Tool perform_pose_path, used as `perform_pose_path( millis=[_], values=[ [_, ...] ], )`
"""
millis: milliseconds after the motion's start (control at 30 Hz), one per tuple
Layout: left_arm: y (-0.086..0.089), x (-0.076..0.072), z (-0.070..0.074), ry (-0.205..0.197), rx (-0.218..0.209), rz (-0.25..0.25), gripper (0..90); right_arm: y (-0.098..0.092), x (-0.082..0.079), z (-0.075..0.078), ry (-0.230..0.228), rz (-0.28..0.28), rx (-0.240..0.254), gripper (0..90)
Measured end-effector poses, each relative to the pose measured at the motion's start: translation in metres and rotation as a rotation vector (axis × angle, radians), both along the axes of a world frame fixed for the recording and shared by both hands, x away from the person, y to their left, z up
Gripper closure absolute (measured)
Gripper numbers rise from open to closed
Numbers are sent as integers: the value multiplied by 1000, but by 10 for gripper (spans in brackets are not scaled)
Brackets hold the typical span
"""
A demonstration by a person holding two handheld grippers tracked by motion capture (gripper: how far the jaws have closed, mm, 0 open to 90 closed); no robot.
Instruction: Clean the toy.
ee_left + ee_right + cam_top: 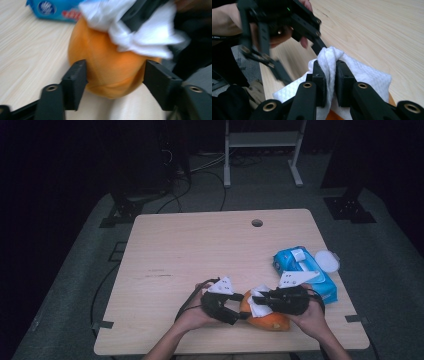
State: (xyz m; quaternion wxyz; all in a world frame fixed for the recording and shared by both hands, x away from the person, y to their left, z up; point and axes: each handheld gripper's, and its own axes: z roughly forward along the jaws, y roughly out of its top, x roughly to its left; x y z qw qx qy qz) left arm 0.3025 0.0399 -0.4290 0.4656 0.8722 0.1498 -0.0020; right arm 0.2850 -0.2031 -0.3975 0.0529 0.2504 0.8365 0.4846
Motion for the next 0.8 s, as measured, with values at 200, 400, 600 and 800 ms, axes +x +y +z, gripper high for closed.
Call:
perform_pose_path(
  millis=[200,400,600,800],
  values=[
    [-3,3,-8,13,25,2,388,-15,-2,6,-14,-31,8,789],
    [-6,3,-6,34,-22,-15,378,-42,-4,9,-3,-73,55,789],
    [-15,2,7,-3,-103,-28,293,-37,-4,4,23,-48,63,789],
    [-20,5,-1,-11,-35,-16,351,-30,-4,5,12,-40,38,788]
  ],
)
